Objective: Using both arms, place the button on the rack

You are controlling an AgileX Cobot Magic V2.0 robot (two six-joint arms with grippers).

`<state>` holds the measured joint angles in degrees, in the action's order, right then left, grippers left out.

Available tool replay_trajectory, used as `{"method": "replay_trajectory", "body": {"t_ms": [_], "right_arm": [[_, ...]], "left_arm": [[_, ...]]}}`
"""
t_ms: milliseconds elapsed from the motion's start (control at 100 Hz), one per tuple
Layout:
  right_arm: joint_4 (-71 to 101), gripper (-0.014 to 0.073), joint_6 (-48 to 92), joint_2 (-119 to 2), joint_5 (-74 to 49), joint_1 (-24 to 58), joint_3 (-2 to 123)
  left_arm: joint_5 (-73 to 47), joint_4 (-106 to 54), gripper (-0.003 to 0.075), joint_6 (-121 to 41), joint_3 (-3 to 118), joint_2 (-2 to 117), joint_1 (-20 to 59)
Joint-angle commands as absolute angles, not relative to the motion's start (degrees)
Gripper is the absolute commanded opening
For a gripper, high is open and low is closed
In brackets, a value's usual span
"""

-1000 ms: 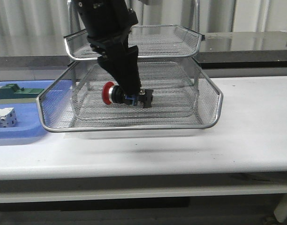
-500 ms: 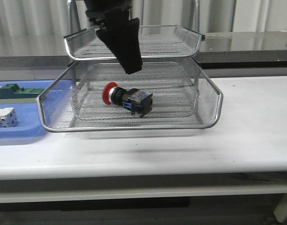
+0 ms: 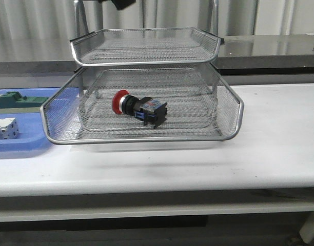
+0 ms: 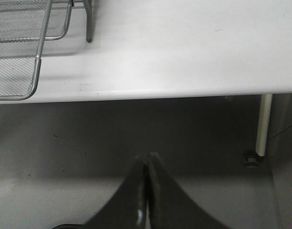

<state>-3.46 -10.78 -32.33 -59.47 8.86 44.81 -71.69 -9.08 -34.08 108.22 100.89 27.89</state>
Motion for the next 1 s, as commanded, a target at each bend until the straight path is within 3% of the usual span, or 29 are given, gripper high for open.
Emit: {"method": "replay_trajectory", "body": {"t_ms": [0,370,540,790,990], "right_arm": [[-4.23,-0.0067,-10.66,-32.53,-56.03,8.6,46.87],[-4.23,-0.0067,-10.66,-32.53,-56.03,8.6,46.87],[-4.23,-0.0067,-10.66,-32.53,-56.03,8.6,46.87],[-4.23,-0.0067,-10.66,-32.53,-56.03,8.6,46.87],[-4.23,-0.0067,-10.66,-32.53,-56.03,8.6,46.87]], "left_arm": [[-72.96,-9.84,0.0554,-30.41,110.01,95.38,24.95],[-72.96,-9.96,0.0479,-27.28,97.08,83.47,11.31],[-69.9,-11.38,0.0479,-27.28,88.07,76.97,5.15],[-54.03,-14.75,0.0479,-27.28,70.88,62.81,-1.75],[-36.72,-19.12,0.0479,-27.28,54.96,49.67,-2.46]]}}
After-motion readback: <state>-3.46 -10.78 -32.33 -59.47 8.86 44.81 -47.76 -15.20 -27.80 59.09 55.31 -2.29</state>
